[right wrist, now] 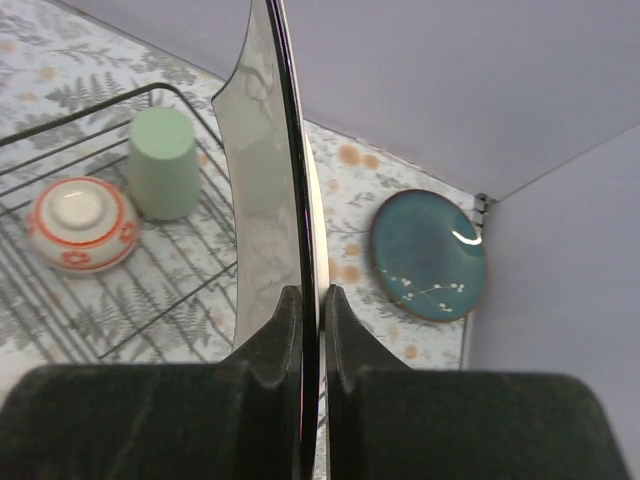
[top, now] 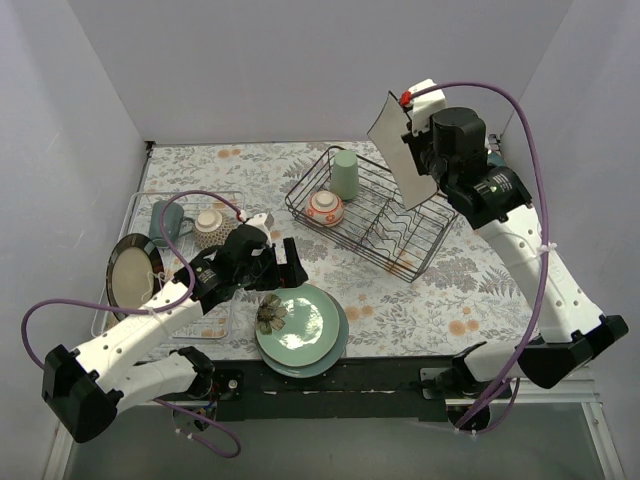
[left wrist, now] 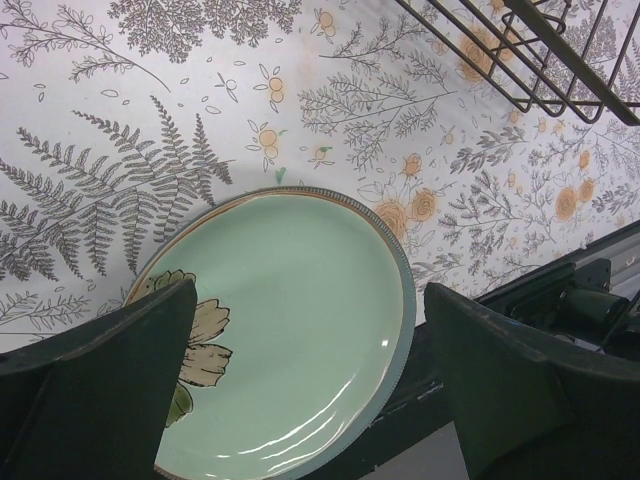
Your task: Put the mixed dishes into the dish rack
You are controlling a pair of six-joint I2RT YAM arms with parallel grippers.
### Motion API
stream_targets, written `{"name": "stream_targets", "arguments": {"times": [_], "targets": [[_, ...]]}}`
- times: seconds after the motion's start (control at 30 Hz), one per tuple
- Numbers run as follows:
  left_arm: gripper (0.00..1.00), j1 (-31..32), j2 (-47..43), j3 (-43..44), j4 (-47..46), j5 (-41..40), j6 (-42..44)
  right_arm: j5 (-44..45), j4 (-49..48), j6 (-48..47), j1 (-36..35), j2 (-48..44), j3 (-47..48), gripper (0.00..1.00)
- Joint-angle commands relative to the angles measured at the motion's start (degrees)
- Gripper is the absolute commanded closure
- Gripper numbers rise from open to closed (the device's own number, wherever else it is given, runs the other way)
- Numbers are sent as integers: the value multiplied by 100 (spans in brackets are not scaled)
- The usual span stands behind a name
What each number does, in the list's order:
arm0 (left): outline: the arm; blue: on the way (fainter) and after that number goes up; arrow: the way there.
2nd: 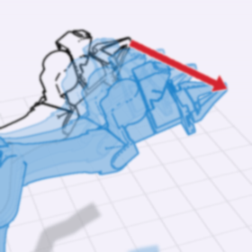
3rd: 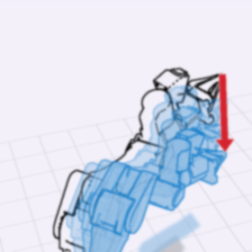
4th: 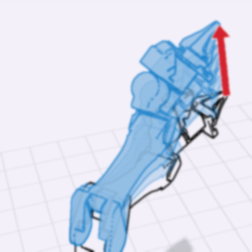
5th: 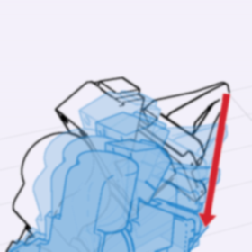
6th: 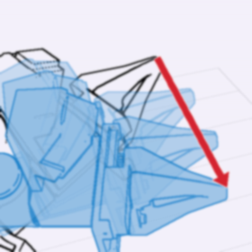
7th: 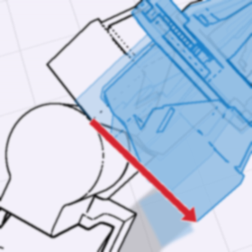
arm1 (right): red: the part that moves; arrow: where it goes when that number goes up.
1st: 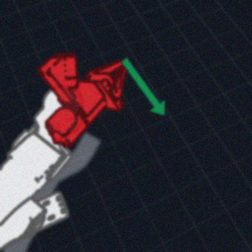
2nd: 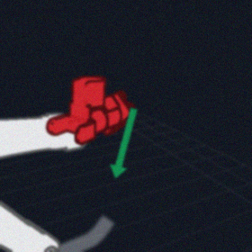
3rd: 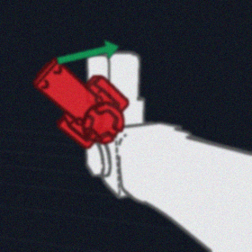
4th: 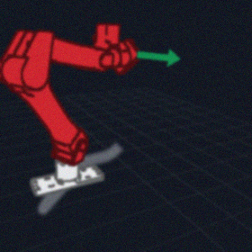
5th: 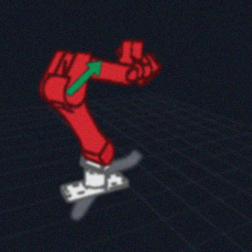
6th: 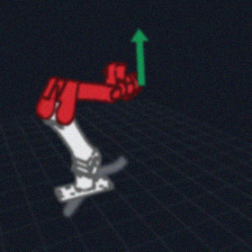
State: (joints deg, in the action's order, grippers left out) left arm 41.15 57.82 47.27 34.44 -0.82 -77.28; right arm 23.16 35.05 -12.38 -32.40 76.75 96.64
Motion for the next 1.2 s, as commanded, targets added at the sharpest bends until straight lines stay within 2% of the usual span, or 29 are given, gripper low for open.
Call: {"name": "stream_targets", "arguments": {"times": [0.0,0.27,0.43,0.8,0.97,1.17], "targets": [[2,8,10,-51,-156,73,160,102,-1913,-1195,356,-143,-66,99],[2,8,80,-95,-200,73,283,-882,-2581,-2477,858,-319,-945,99],[2,8,168,-130,-209,73,301,-1628,-2424,-2567,1113,-283,-1155,99],[2,8,203,-262,-279,230,301,-1903,-2792,-3208,1122,-407,-2184,99],[2,8,221,-314,-341,319,301,-1552,-3450,-3683,1148,-284,-2711,99],[2,8,230,-341,-359,354,274,-1560,-3707,-3710,1157,-231,-2887,99]]}}
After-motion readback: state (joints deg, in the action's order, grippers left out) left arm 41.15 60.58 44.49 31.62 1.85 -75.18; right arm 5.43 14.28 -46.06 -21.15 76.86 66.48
